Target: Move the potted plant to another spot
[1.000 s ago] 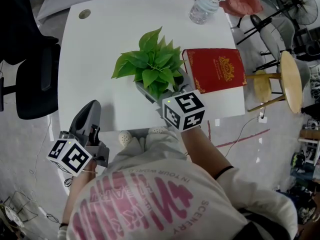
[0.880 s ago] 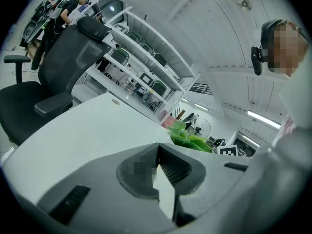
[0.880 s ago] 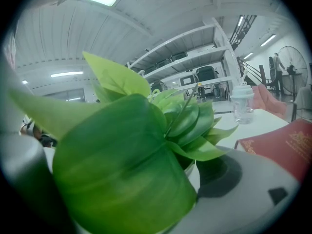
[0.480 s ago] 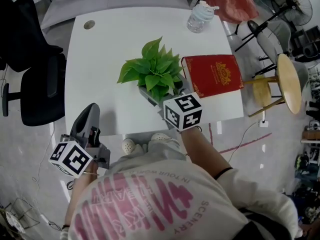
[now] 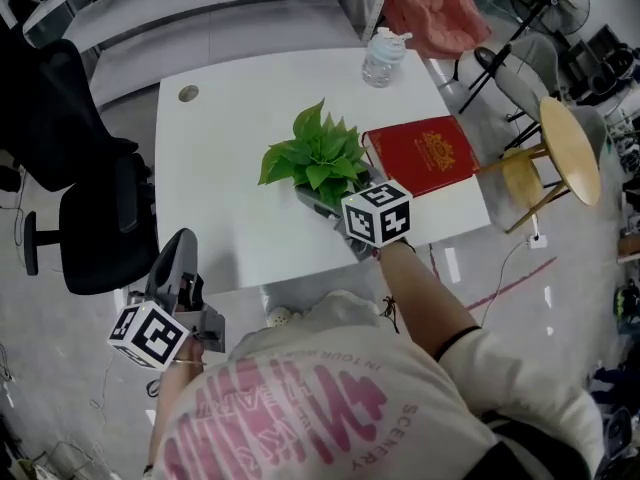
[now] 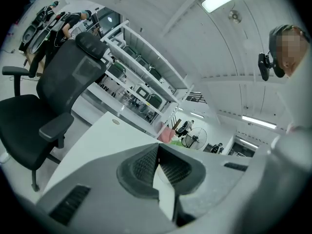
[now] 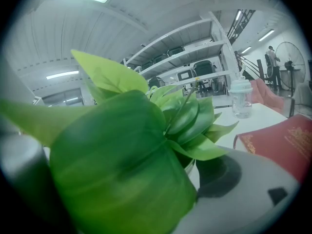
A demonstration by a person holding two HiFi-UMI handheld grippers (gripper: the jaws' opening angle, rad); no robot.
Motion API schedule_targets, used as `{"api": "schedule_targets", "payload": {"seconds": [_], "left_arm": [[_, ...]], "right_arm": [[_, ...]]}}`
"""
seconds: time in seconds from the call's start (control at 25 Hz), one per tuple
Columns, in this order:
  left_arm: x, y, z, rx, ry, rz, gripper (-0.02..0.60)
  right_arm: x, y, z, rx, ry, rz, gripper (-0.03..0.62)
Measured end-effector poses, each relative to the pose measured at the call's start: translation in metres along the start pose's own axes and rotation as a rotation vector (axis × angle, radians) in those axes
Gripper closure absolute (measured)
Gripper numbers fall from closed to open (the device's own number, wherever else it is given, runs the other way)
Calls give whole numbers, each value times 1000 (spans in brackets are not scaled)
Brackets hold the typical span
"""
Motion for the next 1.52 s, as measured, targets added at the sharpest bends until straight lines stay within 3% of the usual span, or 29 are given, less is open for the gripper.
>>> {"api": "schedule_targets", "payload": {"seconds": [0.28,0.44,0.72,0.92,1.2,1.52], "left_arm": [[14,16,-14,-38,-2,26,578],[10,18,-16,-90,-9,61,578],[-9,7,-25,-126,-10,48,578],[-29,-2,-43,-196,22,139,578],[-39,-20,-78,-193,77,117,578],[-50,-22,-102,-178,101,117,578]], "right_arm": [[-1,-3,-1,9,-3,13,86],[-1,-4,-1,9,1,14,87],[1,-4,0,34,-19,25,87],[-1,-2,1,44,-17,31,86],[-6,-10,-2,14,-25,185,88],[-4,-7,-11,-8,-55,150,88]]}}
Point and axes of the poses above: the fingertips, and each gripper's own axes: z forward along the fingers, x to its left, y out of its top, the point moved 9 cm from there along -z, backward along the fingers, and after that the axes turned 12 degrees about -x, right-handed, at the moved point
